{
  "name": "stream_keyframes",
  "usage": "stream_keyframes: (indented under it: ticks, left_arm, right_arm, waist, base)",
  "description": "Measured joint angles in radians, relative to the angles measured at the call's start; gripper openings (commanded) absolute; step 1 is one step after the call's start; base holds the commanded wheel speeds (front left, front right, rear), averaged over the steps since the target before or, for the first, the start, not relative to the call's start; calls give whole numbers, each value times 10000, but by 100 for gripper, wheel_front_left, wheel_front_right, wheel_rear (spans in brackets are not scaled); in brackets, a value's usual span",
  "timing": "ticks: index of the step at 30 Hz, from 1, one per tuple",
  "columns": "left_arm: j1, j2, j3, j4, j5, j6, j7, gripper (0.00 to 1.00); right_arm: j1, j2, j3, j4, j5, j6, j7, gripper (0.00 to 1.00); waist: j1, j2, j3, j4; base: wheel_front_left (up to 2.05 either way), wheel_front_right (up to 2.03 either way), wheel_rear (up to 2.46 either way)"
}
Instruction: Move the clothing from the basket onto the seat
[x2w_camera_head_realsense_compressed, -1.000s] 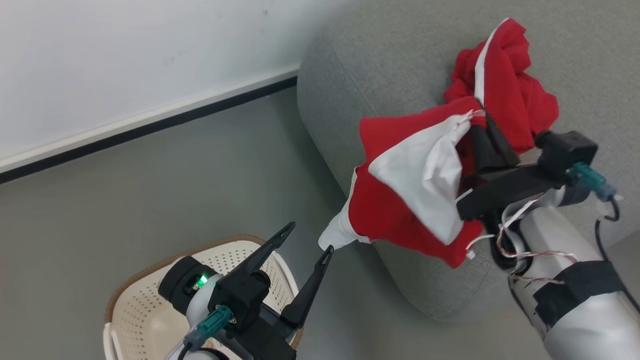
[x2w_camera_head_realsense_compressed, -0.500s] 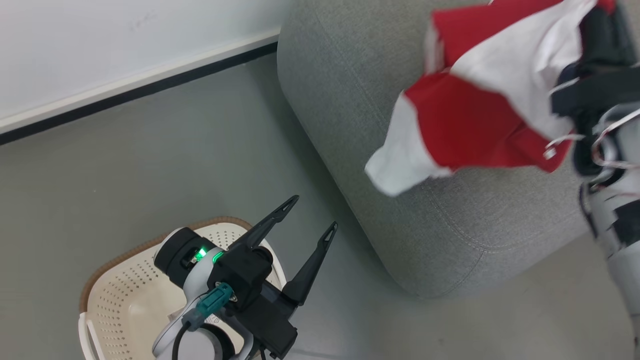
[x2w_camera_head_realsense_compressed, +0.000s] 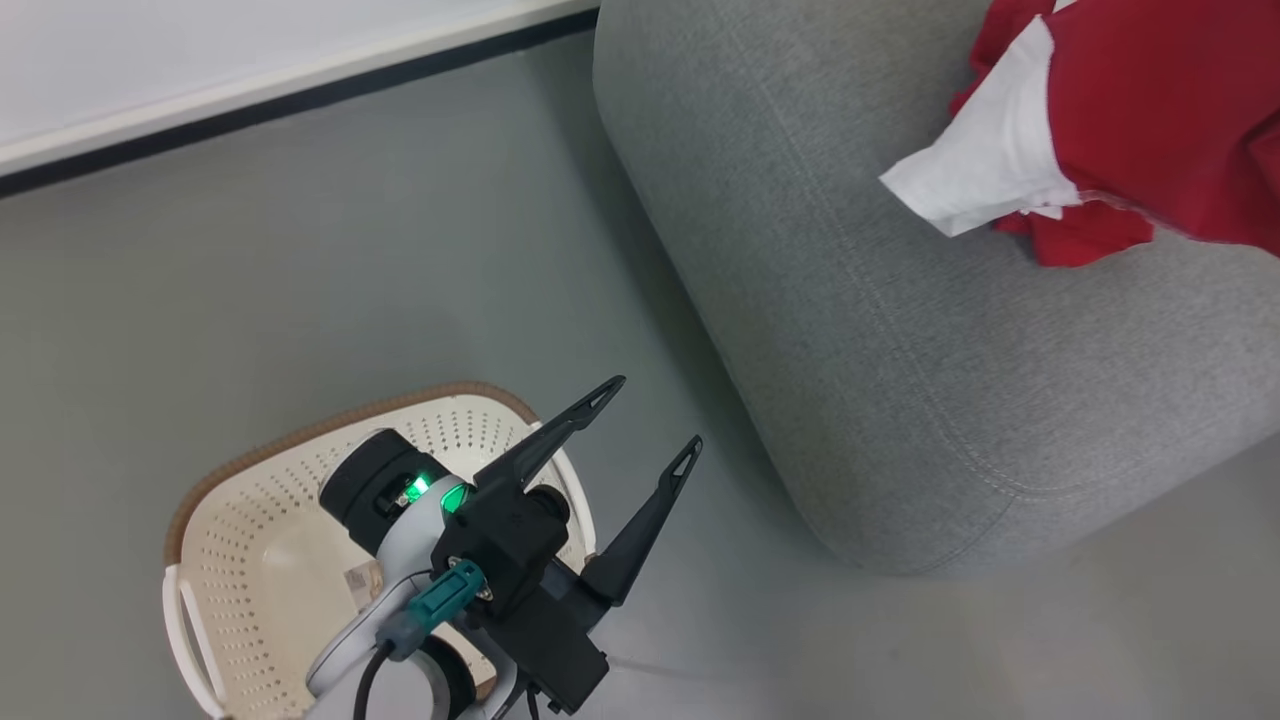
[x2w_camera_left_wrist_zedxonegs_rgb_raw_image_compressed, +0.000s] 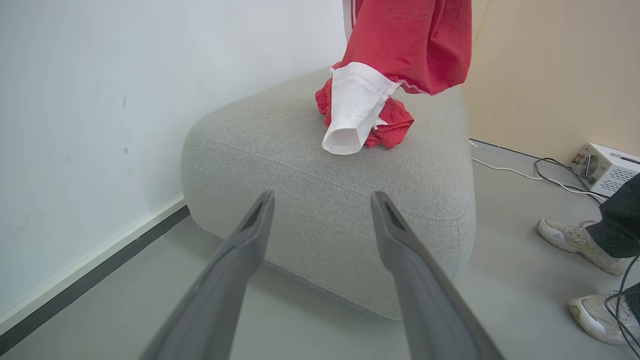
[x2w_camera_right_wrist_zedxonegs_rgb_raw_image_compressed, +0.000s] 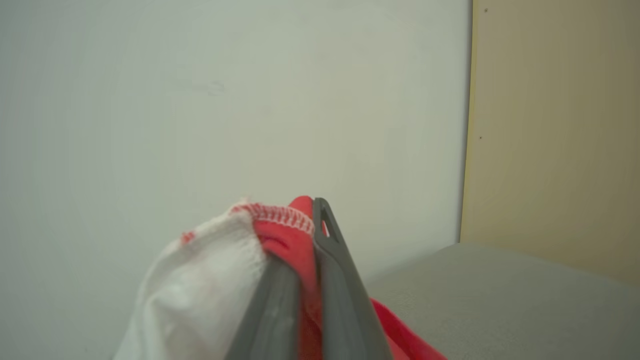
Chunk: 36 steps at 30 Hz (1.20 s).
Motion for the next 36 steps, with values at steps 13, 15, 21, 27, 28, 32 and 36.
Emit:
stream_keyframes:
  ticks: [13, 15, 21, 27, 28, 32, 36]
  left_arm:
    - [-646, 224, -178, -437, 73, -96, 378, 100]
    - [-667, 244, -176, -454, 111, -132, 408, 100]
    - [-947, 399, -188, -489, 199, -169, 441, 100]
    - [-1127, 458, -205, -433, 198, -174, 439, 100]
    - [-1166, 460, -209, -433, 198, -176, 439, 100]
    - [-1224, 502, -207, -378, 198, -176, 426, 100]
    - [-1225, 533, -198, -180, 184, -178, 324, 100]
  right_arm:
    - [-412, -50, 167, 1563, -639, -221, 0, 0]
    - [-411, -17, 178, 1689, -639, -221, 0, 0]
    - [-370, 320, 196, 2397, -612, -249, 0, 0]
    - [-306, 690, 207, 3141, -508, -245, 0, 0]
    - [-308, 698, 196, 3241, -504, -234, 0, 0]
    - [-325, 754, 190, 3522, -497, -182, 0, 87]
    - [-337, 880, 201, 3662, -508, -146, 0, 100]
  waist:
    - [1, -1, 1123, 355]
    - [1, -1, 1207, 376]
    - [1, -1, 1674, 481]
    - [0, -1, 1883, 591]
    - [0, -1, 1900, 599]
    - [0, -1, 1909, 609]
    - [0, 0, 1807, 590]
  base:
    - [0, 0, 0]
    - [0, 0, 0]
    - [0, 0, 0]
    - [0, 0, 0]
    - [0, 0, 0]
    - [0, 0, 0]
    - [0, 0, 0]
